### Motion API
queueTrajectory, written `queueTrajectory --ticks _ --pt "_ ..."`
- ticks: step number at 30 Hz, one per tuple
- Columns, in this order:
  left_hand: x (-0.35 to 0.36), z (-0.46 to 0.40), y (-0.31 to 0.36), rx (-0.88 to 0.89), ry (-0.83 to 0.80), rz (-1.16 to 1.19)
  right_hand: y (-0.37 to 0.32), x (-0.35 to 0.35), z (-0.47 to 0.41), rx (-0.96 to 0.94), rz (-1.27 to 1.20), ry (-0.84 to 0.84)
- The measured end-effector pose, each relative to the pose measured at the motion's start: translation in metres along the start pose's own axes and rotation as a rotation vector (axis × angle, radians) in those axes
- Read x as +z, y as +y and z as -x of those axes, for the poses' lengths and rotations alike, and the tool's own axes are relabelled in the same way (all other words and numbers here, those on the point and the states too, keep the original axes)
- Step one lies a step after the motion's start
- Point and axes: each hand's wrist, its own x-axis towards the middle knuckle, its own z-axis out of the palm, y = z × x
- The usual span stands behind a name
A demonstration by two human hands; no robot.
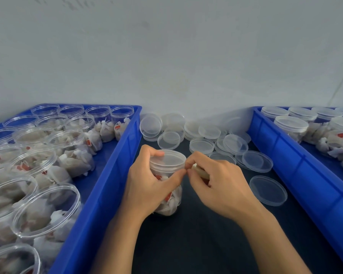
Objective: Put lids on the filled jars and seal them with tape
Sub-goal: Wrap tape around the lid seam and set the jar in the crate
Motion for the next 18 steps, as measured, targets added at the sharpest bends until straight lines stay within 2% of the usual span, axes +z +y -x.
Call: queueTrajectory --ticks 4,12,18 --pt "0.001 0.002 0.002 0.033 0.005 -0.025 0.001 -0.002 0.001 -0.008 -0.012 0.010" --pt "0.003 0.004 0.002 -0.009 -0.004 0.025 0.001 -0.002 0.001 0.013 -0.023 0.023" --pt "0.011 0.005 0.000 0.007 0.114 0.002 -0.002 0.003 0.000 0.033 0.023 0.087"
